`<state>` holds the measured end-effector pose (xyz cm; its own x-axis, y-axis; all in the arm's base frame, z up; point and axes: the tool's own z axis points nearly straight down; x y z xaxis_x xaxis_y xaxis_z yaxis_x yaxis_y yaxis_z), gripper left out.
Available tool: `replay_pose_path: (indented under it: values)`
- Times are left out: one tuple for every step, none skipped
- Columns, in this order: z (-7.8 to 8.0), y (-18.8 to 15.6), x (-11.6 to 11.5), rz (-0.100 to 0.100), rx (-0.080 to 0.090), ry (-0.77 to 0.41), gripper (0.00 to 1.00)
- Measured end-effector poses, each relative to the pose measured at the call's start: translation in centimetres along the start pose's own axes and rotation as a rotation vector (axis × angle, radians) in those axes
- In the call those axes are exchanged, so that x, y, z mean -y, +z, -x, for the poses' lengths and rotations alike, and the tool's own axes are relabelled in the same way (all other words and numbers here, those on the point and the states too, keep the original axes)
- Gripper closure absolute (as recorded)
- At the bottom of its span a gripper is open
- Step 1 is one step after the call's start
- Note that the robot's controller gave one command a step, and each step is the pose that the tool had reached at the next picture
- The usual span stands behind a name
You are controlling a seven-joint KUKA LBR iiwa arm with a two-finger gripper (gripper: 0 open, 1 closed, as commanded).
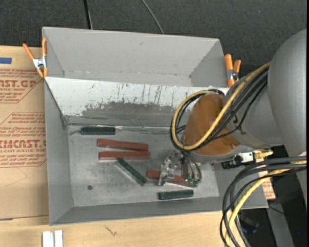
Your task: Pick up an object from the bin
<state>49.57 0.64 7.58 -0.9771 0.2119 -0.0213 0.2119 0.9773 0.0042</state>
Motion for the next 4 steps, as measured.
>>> replay_pose_path:
  values:
    - [0.0,0.0,0.0,0.000,0.000,0.000,1.00]
    - [-0.1,-0.4,0.0,-0.001,-0.008,0.000,1.00]
    - [-0.5,-1.9,0.1,-0.004,-0.023,-0.001,1.00]
    - [-0.5,-3.8,0.1,-0.005,-0.029,-0.001,1.00]
